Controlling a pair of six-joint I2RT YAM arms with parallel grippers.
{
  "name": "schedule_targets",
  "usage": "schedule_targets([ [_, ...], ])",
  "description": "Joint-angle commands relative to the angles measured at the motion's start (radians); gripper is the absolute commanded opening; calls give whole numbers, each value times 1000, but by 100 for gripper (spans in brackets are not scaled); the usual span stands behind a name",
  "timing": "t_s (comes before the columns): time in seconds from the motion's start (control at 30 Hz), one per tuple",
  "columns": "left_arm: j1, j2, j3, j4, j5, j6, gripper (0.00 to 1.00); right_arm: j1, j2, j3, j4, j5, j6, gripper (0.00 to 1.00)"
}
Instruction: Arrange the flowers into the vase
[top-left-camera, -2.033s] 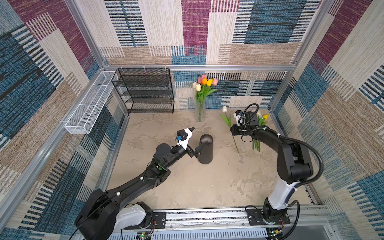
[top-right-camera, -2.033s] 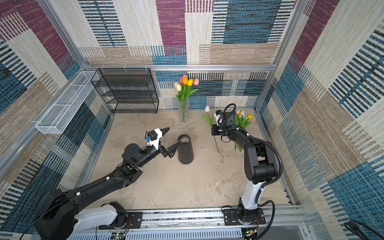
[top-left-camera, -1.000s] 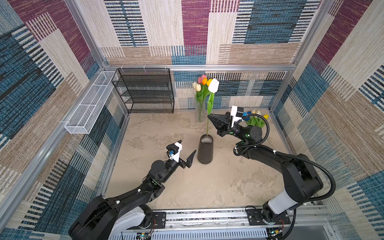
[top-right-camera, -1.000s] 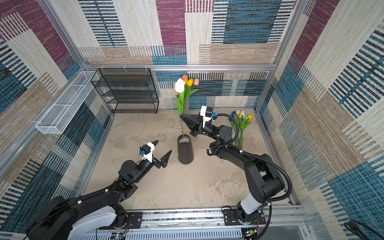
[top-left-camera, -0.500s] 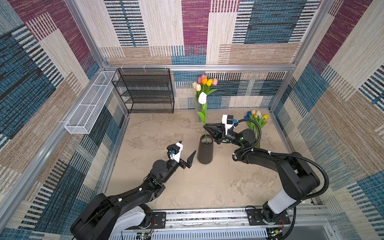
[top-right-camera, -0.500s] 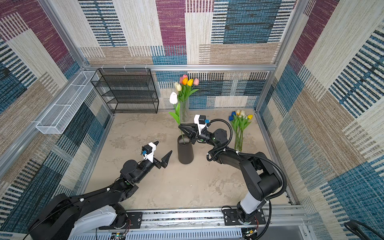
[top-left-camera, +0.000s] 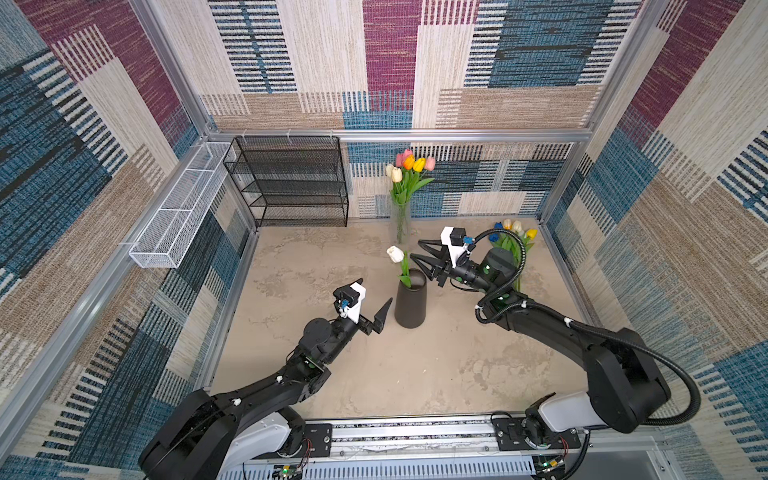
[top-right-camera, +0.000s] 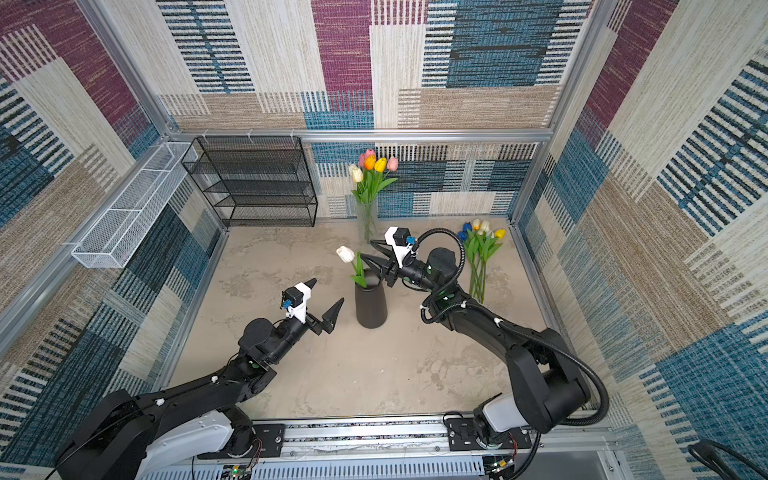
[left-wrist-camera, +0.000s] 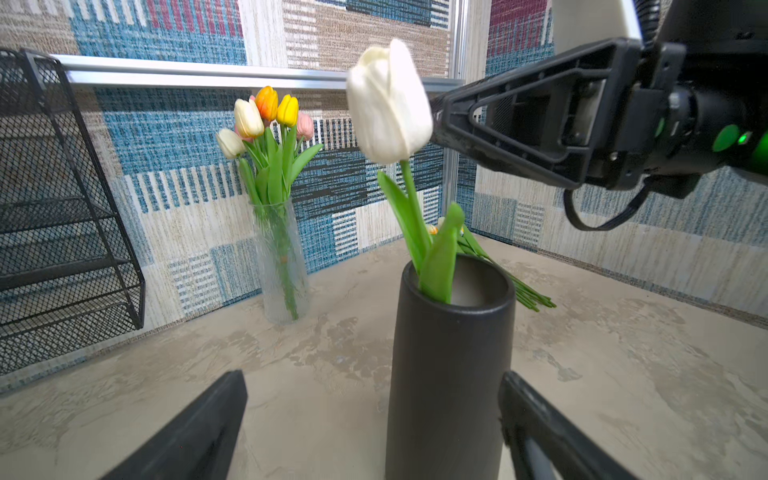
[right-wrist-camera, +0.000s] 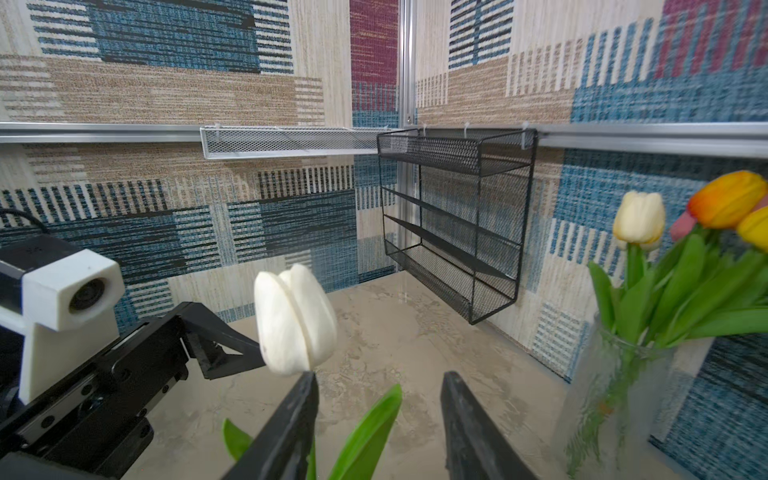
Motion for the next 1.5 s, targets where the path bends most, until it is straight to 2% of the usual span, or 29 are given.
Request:
schedule_targets([
  [0.0,2,-50,7,11,54,35,97,-26,-90,16,-115,130,-52,58],
  [0.1,2,-118,10,-31,112,52,98,-126,-119,103,-309,238,-30,59],
  [0.17,0,-164,35,-131,165,64,98,-230,-85,180,-456,316,7,57],
  [0.27,-3,-191,70,-246,212,73,98,-405,68,339,-753,477,15,54],
  [0.3,-3,-190,77,-270,218,85,98,-467,152,419,-877,531,13,49],
  [0.37,-3,-181,87,-308,208,106,97,-586,295,531,-1042,482,9,40],
  [0.47,-3,-154,90,-304,209,118,97,-705,424,569,-1099,383,36,37],
  [0.83,-3,-27,105,-227,252,72,97,-738,661,635,-1077,392,25,33],
  [1.07,-3,-22,106,-229,234,69,97,-738,735,655,-1051,301,16,30],
  [1.27,-3,-34,113,-249,228,74,97,-739,740,643,-1043,312,17,14],
  [1.47,-3,-48,111,-251,216,78,97,-734,675,630,-1060,295,11,7],
])
